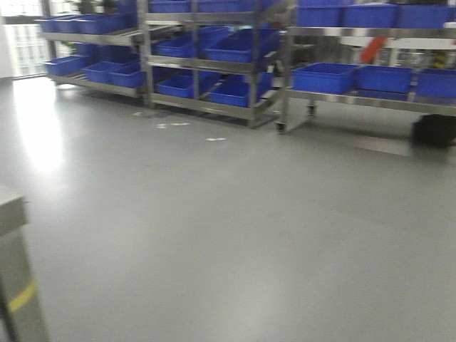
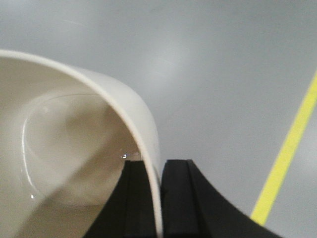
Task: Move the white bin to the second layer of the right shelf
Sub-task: 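Drive the base away from the table holding the bin in the right gripper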
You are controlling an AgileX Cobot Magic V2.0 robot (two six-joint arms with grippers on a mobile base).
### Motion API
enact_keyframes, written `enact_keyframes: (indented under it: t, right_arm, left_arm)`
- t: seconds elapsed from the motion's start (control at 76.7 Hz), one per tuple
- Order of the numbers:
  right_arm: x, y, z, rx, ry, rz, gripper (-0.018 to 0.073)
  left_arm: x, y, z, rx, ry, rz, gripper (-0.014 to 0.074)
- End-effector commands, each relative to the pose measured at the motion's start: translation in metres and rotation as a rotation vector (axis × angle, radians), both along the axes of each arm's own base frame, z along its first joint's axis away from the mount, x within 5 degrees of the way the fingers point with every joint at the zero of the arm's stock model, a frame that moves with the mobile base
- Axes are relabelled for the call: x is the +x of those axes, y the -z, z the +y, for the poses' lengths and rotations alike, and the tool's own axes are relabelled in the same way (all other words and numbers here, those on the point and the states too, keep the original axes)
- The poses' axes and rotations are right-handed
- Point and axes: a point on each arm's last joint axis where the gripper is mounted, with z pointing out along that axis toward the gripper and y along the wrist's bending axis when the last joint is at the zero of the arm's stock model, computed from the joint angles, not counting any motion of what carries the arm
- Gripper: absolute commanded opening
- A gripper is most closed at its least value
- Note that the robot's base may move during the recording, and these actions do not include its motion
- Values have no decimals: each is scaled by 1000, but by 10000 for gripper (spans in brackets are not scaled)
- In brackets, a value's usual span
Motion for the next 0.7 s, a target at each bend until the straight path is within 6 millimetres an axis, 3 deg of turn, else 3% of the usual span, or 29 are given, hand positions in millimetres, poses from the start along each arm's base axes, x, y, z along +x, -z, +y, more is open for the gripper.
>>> enact_keyframes:
  t: [0.0,0.691]
  right_arm:
    - [4,-16,0,4,2,-111,48]
    - [4,-16,0,4,2,-111,48]
  left_arm:
    - [1,4,-1,-14,7,-62,85]
    - [1,4,-1,-14,7,-62,85]
